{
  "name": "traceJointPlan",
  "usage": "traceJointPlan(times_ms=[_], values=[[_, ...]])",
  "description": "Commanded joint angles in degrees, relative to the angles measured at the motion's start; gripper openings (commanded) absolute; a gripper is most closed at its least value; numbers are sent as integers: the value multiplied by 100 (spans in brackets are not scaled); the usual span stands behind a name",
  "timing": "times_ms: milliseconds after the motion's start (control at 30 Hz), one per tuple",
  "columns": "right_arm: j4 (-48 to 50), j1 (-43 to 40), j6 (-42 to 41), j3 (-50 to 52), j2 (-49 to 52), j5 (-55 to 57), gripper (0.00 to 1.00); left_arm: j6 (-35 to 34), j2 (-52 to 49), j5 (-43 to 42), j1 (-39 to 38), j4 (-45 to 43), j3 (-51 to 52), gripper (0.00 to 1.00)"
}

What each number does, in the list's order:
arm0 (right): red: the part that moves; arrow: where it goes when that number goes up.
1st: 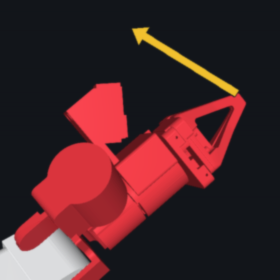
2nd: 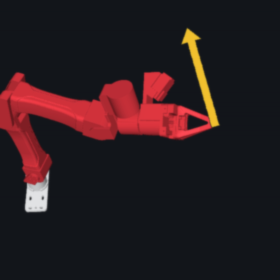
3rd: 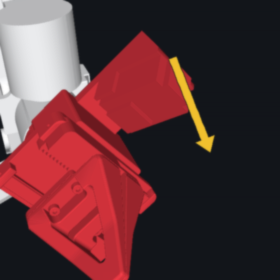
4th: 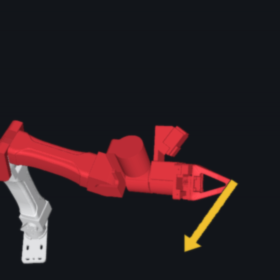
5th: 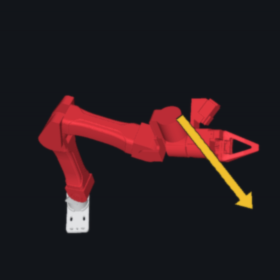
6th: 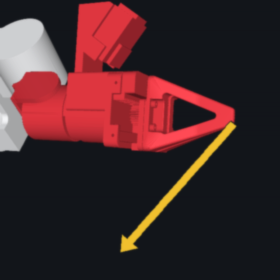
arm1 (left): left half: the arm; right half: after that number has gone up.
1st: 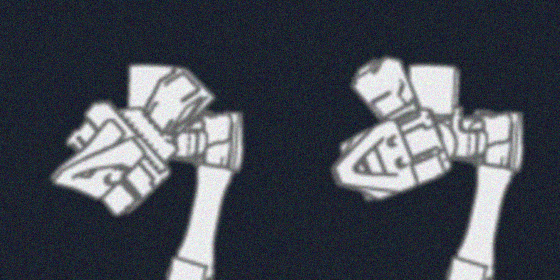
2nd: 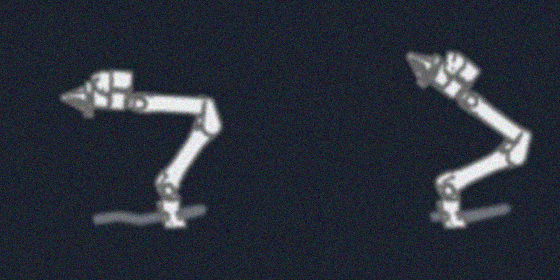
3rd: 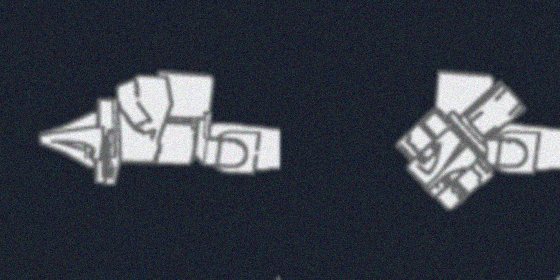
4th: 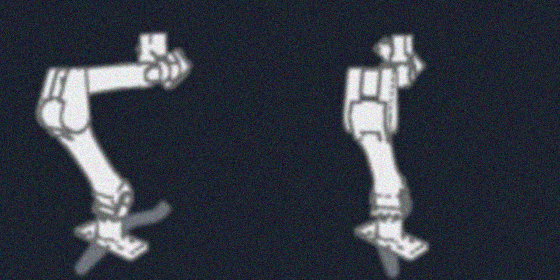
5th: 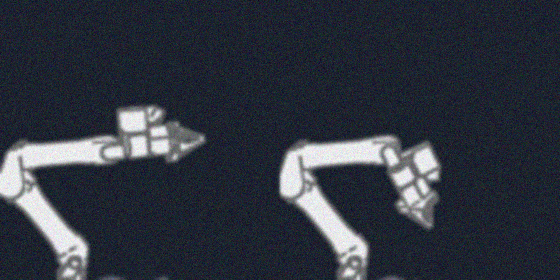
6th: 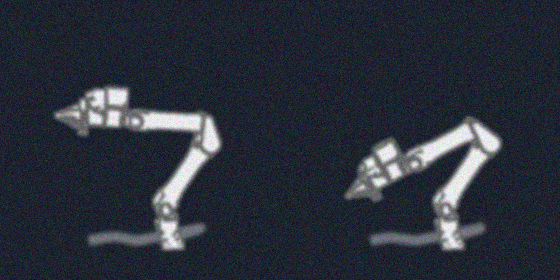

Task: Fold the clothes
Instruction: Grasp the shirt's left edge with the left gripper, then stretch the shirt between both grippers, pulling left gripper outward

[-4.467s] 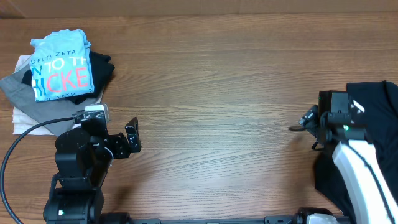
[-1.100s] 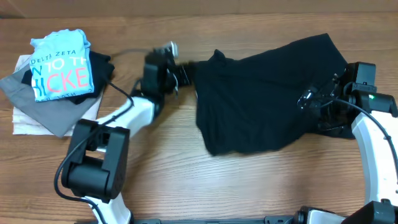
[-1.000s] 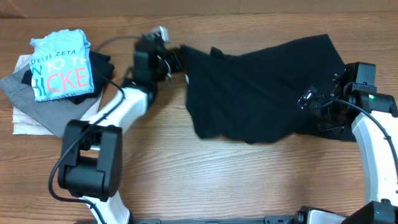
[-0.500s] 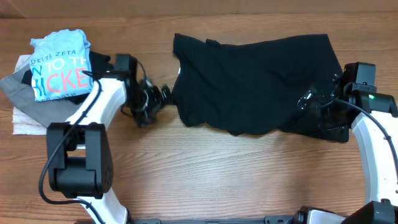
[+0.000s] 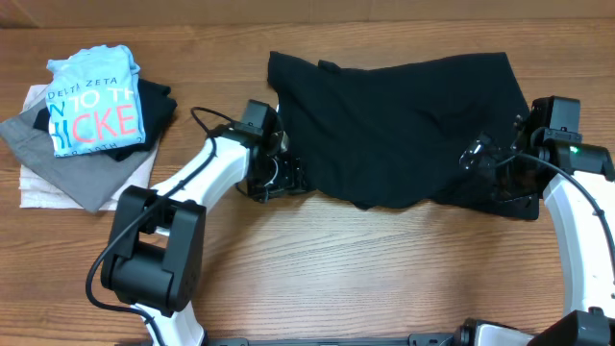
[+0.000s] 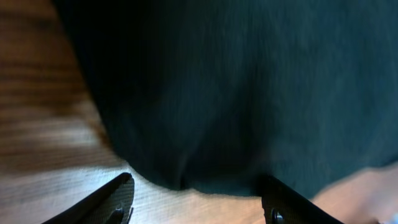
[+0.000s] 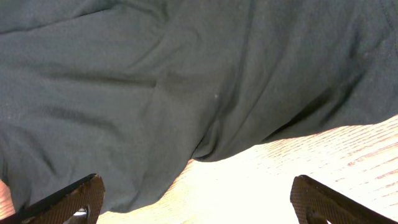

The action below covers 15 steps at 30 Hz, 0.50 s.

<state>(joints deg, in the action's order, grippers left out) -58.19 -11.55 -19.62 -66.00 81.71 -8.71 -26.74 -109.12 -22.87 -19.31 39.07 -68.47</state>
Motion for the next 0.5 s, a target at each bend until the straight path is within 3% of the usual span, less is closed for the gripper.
traceJointPlan(times_ms=[0,67,100,167,267,367,467], values=[[-4,-9,17,-70,-26,33,100,-431,4,483,-160,-278,68,69],[-7,-9,17,-70,-26,35,100,-483,4,463,-225,-404,68,62],[-7,-9,20,-70,-26,35,100,-503,4,461,-249,-424,68,47],[-9,-9,20,-70,-26,35,100,-501,7,321,-280,-422,55,4],[-9,-9,22,-70,-26,52,100,-428,57,-514,-184,26,-173,4],[-13,-11,20,-70,-26,162,100,-111,229,-1707,136,1307,-804,4],[-4,-11,20,-70,-26,164,100,420,435,-1921,533,1947,-1506,4]])
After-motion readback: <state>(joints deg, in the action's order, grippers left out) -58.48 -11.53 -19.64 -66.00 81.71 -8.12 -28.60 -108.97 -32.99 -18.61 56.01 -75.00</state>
